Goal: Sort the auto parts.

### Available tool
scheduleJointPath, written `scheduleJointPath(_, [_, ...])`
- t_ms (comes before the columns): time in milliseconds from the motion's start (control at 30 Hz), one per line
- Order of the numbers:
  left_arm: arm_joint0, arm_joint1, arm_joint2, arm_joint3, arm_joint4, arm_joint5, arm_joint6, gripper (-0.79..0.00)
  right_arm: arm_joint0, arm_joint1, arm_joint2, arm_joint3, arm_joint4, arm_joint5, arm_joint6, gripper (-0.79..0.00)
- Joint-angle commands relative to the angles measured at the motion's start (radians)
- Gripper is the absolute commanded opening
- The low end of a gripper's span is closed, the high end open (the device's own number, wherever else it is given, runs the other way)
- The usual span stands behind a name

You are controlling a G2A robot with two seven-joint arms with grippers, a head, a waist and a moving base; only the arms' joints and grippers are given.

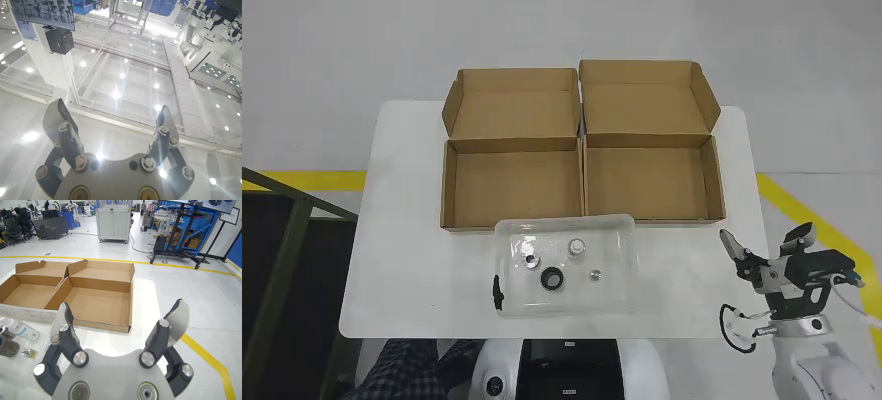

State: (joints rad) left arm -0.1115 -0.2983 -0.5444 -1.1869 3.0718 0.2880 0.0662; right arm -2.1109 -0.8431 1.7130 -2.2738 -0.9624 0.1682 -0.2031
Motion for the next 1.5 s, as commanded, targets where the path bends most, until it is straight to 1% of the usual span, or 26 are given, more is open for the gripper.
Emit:
scheduleJointPath(0, [0.0, 0.0, 0.0, 0.0, 0.0, 0.0, 0.0, 0.0, 0.016, 0.001, 0.004, -0.009, -0.034, -0.033, 0.067, 0.0])
scheduleJointPath(67, [0.0, 0.0, 0.0, 0.0, 0.0, 0.0, 0.0, 0.0, 0.035, 0.004, 0.003, -0.039, -0.077, -0.075, 0.149, 0.0])
scheduleJointPath(200, [0.0, 0.0, 0.0, 0.0, 0.0, 0.0, 0.0, 0.0, 0.098, 0.008, -0.013, -0.064, -0.087, -0.217, 0.258, 0.0])
scheduleJointPath(300, [0.0, 0.0, 0.0, 0.0, 0.0, 0.0, 0.0, 0.0, 0.161, 0.011, -0.036, -0.076, -0.1, -0.292, 0.344, 0.0])
scheduleJointPath(433, [0.0, 0.0, 0.0, 0.0, 0.0, 0.0, 0.0, 0.0, 0.261, 0.012, -0.095, -0.076, -0.122, -0.365, 0.435, 0.0])
scheduleJointPath(567, [0.0, 0.0, 0.0, 0.0, 0.0, 0.0, 0.0, 0.0, 0.364, 0.011, -0.181, -0.076, -0.164, -0.427, 0.552, 0.0])
scheduleJointPath(733, [0.0, 0.0, 0.0, 0.0, 0.0, 0.0, 0.0, 0.0, 0.492, 0.004, -0.295, -0.076, -0.189, -0.467, 0.714, 0.0])
scheduleJointPath(900, [0.0, 0.0, 0.0, 0.0, 0.0, 0.0, 0.0, 0.0, 0.596, -0.006, -0.395, -0.076, -0.22, -0.498, 0.841, 0.0])
scheduleJointPath(1033, [0.0, 0.0, 0.0, 0.0, 0.0, 0.0, 0.0, 0.0, 0.674, -0.015, -0.47, -0.07, -0.21, -0.527, 0.938, 0.0])
scheduleJointPath(1167, [0.0, 0.0, 0.0, 0.0, 0.0, 0.0, 0.0, 0.0, 0.756, -0.028, -0.548, -0.037, -0.16, -0.575, 0.997, 0.0])
scheduleJointPath(1333, [0.0, 0.0, 0.0, 0.0, 0.0, 0.0, 0.0, 0.0, 0.855, -0.048, -0.641, 0.032, -0.112, -0.598, 1.049, 0.0])
scheduleJointPath(1467, [0.0, 0.0, 0.0, 0.0, 0.0, 0.0, 0.0, 0.0, 0.917, -0.063, -0.695, 0.085, -0.076, -0.601, 1.077, 0.0])
